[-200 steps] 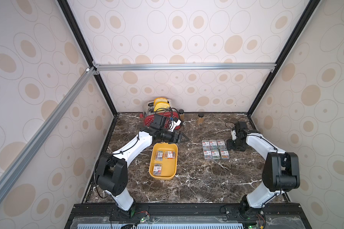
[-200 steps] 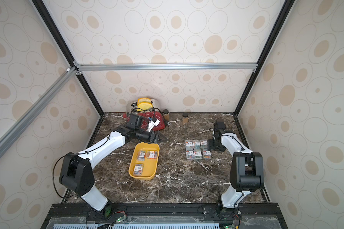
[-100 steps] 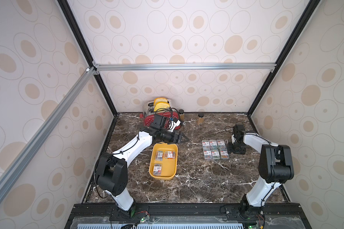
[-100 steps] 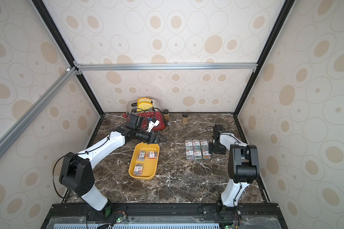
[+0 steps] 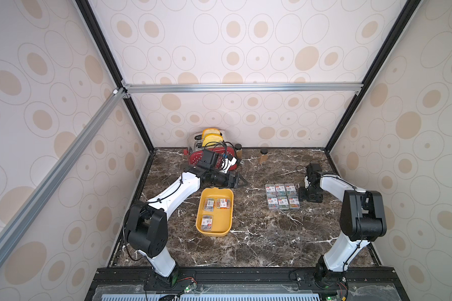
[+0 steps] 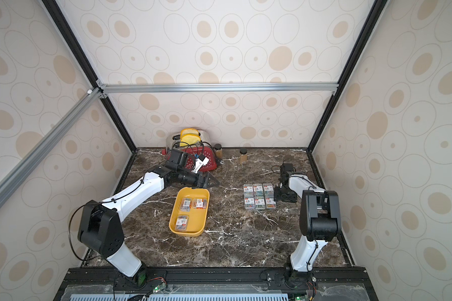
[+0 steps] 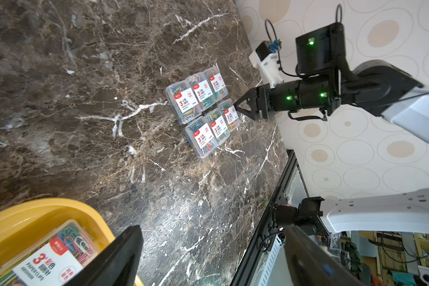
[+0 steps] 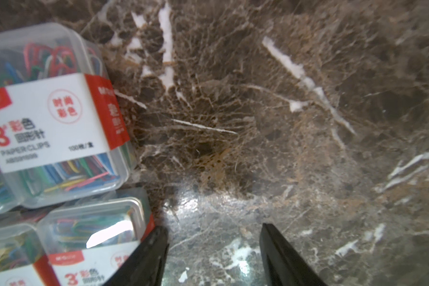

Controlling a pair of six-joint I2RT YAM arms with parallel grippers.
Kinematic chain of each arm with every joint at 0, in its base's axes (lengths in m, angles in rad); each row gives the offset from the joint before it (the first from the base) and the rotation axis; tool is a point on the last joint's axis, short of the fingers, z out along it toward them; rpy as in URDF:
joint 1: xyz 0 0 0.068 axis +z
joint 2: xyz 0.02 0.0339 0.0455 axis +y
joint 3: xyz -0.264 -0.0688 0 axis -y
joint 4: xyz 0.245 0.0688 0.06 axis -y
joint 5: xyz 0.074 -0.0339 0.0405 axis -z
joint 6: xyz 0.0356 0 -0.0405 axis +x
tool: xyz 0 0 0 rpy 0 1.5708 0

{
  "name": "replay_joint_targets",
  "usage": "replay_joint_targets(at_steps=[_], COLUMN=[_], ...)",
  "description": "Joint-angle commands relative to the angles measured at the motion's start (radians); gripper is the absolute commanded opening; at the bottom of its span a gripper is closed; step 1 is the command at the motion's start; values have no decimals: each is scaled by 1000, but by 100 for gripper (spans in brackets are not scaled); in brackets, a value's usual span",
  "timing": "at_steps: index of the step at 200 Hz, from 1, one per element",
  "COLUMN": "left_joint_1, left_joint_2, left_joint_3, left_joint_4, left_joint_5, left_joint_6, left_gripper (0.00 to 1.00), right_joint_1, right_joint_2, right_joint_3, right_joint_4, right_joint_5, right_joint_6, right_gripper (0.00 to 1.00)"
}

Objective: Take the paper clips out of the storage box
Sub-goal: Adjust the boxed paper clips at the center of the board, then pick up the boxed paper clips from the storage box.

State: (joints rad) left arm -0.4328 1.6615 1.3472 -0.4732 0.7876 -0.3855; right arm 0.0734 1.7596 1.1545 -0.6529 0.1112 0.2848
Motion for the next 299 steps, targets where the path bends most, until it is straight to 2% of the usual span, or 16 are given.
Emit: replay_joint_targets(at_steps=[1, 40, 70, 103, 139, 208, 271, 299], left_joint_1=[0, 0, 6, 8, 9, 2, -94, -110], left_joint_2=[-20, -64, -101, -131, -154, -178, -177, -173], left_joint_3=[34, 1, -57, -141, -213, -345, -418, -449], left_joint_4=[-74, -140, -204, -256, -285, -266, -224, -195], left_joint_5=[-80, -184, -277, -408, -500, -602, -735, -777], left_joint_6=[60, 80, 48, 6, -28, -97, -179, -215], left_gripper=[96, 99, 99, 99, 99, 99, 99, 99], right_joint_1=[-1, 21, 66, 166, 220, 240, 240, 242], right_joint_2=[-86, -203, -255, -318, -372, -379, -394, -405], right_joint_3=[2, 18, 50, 54, 30, 11, -4, -12], right_joint_4=[-32, -92, -162, -195, -178, -171, -172, -172], right_joint_5=[33, -4, -62, -73, -133, -192, -209, -212], right_joint_6=[24, 7, -32, -72, -79, -90, -93, -93], right_gripper=[68, 75, 81, 81, 80, 79, 79, 79])
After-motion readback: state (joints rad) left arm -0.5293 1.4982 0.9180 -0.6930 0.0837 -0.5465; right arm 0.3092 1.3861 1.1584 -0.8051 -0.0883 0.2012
